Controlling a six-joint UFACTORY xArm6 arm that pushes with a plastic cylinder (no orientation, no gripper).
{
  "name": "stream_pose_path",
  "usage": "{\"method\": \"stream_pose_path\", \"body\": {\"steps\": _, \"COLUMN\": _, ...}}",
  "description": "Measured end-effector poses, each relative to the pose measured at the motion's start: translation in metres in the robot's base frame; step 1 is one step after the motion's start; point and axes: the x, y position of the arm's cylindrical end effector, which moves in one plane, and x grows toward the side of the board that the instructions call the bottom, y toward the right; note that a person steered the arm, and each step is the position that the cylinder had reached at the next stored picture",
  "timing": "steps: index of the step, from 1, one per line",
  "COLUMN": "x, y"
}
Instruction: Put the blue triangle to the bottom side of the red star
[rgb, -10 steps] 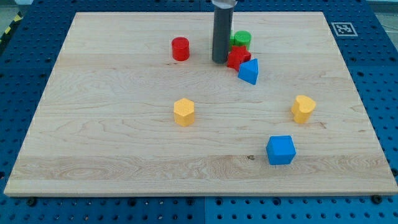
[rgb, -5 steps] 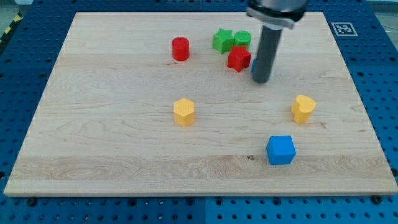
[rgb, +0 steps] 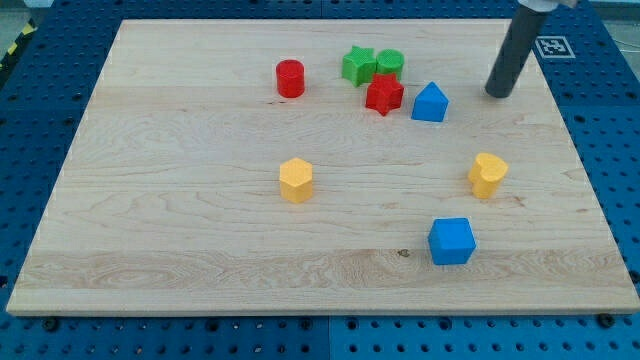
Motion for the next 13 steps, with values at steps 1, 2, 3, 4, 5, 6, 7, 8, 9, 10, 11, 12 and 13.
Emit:
{"method": "stream_pose_path", "body": {"steps": 1, "x": -0.004, "y": -0.018}}
{"method": "stream_pose_path", "body": {"steps": 2, "x": 0.019, "y": -0.034}}
{"method": "stream_pose_path", "body": {"steps": 3, "x": 0.059, "y": -0.045}}
{"method": "stream_pose_path", "body": {"steps": 4, "x": 0.077, "y": -0.046}}
{"method": "stream_pose_path", "body": {"steps": 5, "x": 0.031, "y": -0.024}}
{"method": "stream_pose_path", "body": {"steps": 6, "x": -0.009, "y": -0.027}}
{"method": "stream_pose_path", "body": {"steps": 7, "x": -0.011, "y": -0.059}}
{"method": "stream_pose_path", "body": {"steps": 8, "x": 0.008, "y": -0.078}}
{"method": "stream_pose_path", "body": {"steps": 9, "x": 0.047, "y": -0.09}}
{"method": "stream_pose_path", "body": {"steps": 10, "x": 0.099, "y": -0.101}}
{"method": "stream_pose_path", "body": {"steps": 11, "x": 0.113, "y": -0.114}}
{"method": "stream_pose_path", "body": {"steps": 12, "x": 0.084, "y": -0.126}}
{"method": "stream_pose_path", "body": {"steps": 13, "x": 0.064, "y": -0.155}}
